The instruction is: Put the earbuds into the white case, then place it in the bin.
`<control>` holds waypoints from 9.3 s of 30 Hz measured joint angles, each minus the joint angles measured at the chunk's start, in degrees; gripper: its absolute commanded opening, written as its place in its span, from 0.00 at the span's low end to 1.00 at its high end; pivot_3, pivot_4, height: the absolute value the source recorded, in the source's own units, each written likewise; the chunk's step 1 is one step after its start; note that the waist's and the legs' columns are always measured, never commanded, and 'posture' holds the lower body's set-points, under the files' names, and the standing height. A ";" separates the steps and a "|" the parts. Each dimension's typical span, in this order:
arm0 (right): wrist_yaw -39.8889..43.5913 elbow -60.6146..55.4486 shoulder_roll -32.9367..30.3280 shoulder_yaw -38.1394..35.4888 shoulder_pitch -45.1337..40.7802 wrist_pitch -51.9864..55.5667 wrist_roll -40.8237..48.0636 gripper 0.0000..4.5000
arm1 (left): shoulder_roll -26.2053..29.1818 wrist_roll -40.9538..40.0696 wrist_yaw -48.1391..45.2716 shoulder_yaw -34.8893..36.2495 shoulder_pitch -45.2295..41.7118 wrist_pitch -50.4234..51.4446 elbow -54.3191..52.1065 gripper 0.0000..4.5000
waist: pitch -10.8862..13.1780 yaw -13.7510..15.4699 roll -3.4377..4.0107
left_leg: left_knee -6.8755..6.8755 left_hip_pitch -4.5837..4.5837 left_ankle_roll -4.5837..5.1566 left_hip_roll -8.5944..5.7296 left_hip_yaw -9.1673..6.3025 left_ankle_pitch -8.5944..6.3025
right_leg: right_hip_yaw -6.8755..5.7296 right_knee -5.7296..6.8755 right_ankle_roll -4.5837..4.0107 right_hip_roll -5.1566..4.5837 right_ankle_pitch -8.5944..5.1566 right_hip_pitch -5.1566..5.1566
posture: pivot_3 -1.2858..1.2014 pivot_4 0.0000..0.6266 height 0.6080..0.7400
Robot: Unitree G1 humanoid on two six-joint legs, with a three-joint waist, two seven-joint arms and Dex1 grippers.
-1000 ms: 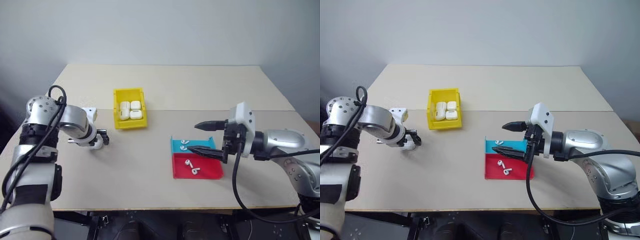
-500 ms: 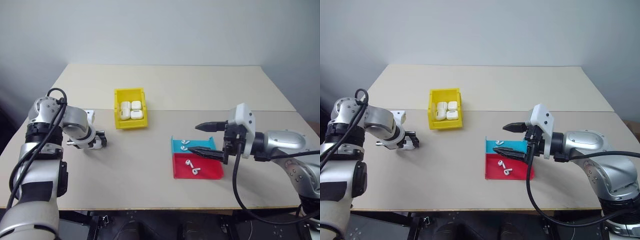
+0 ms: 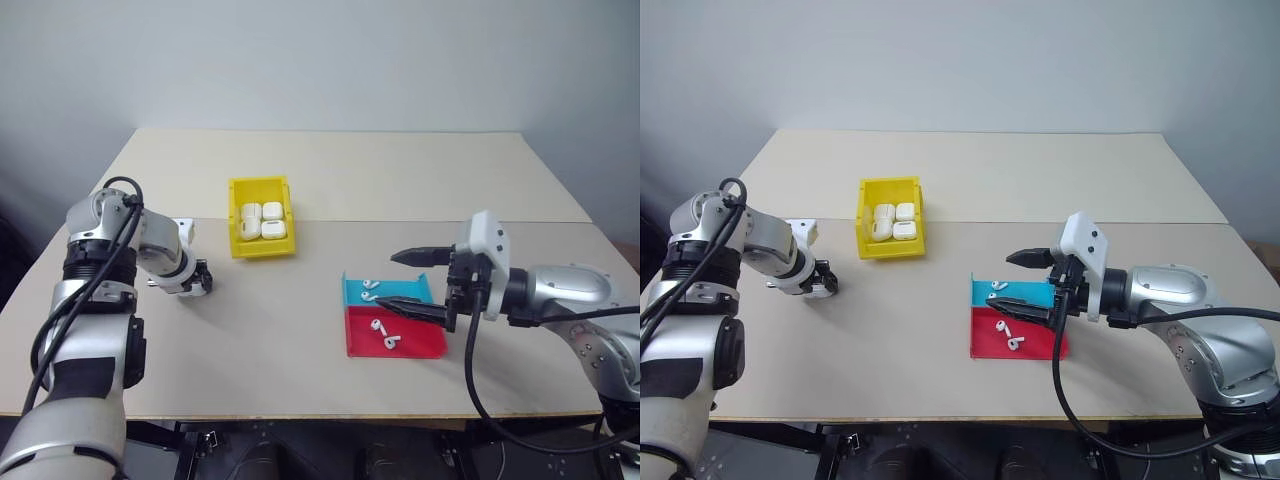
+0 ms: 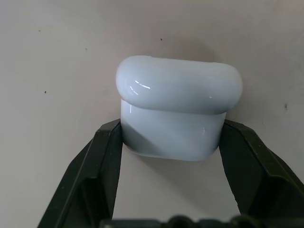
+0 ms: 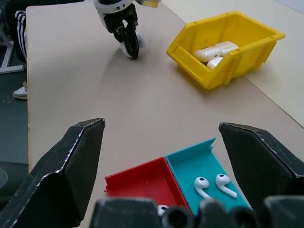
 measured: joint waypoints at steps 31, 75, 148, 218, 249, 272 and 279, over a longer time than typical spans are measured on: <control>14.06 -1.77 -14.05 21.97 -13.07 -1.07 -16.43 0.72 | -7.02 9.52 -96.79 1.11 31.90 -74.10 -50.42 0.62 | -0.03 0.11 0.00 | 0.09 -0.04 0.44 0.02 0.05 -0.25 | -0.03 -0.13 0.01 -0.01 -0.01 0.03 | 0.52 0.24 1.00; 26.74 12.79 -3.41 44.98 -21.80 -5.04 -47.73 0.14 | -6.38 10.53 -99.48 1.12 43.70 -74.62 -59.59 0.62 | -0.05 -0.01 0.04 | 0.23 -0.04 0.49 0.14 0.05 -0.28 | -0.02 -0.07 0.06 0.07 -0.04 0.03 | 0.52 0.24 1.00; -7.74 3.56 10.84 1.17 -14.91 1.30 5.23 0.97 | -7.90 10.71 -96.62 0.25 33.08 -64.90 -53.57 0.62 | -0.07 0.02 0.09 | 0.15 -0.05 0.53 0.25 0.07 -0.31 | 0.04 -0.16 0.00 0.24 -0.01 0.03 | 0.52 0.24 1.00; 38.60 81.09 25.23 31.34 -49.57 -33.52 -49.41 0.14 | -2.72 6.27 -89.55 8.08 44.57 -65.88 -64.78 0.62 | -0.02 -1.36 0.17 | 0.10 -0.04 0.03 0.36 0.19 -0.02 | 0.08 -0.05 -0.03 0.32 0.01 -0.07 | 0.52 0.24 1.00; -7.15 7.29 31.48 -14.67 -24.24 31.02 15.01 0.14 | -10.95 12.00 -96.31 -0.05 27.65 -66.94 -45.50 0.62 | -0.03 -0.58 0.18 | 0.04 -0.06 0.40 0.34 0.12 -0.23 | 0.06 -0.06 -0.05 0.35 0.02 -0.06 | 0.52 0.24 1.00; -9.30 5.51 25.87 -2.18 -16.87 13.34 14.37 0.14 | -10.03 11.91 -96.28 0.45 29.12 -66.83 -46.28 0.62 | -0.03 -0.61 0.18 | 0.05 -0.06 0.42 0.35 0.09 -0.24 | 0.05 -0.12 -0.04 0.36 0.02 -0.05 | 0.52 0.24 1.00; -8.35 5.46 23.55 -0.51 -16.14 11.09 14.24 0.43 | -9.87 11.80 -96.22 0.51 29.90 -66.83 -46.80 0.62 | -0.03 -0.54 0.18 | 0.05 -0.06 0.43 0.35 0.09 -0.25 | 0.05 -0.14 -0.04 0.35 0.02 -0.04 | 0.52 0.24 1.00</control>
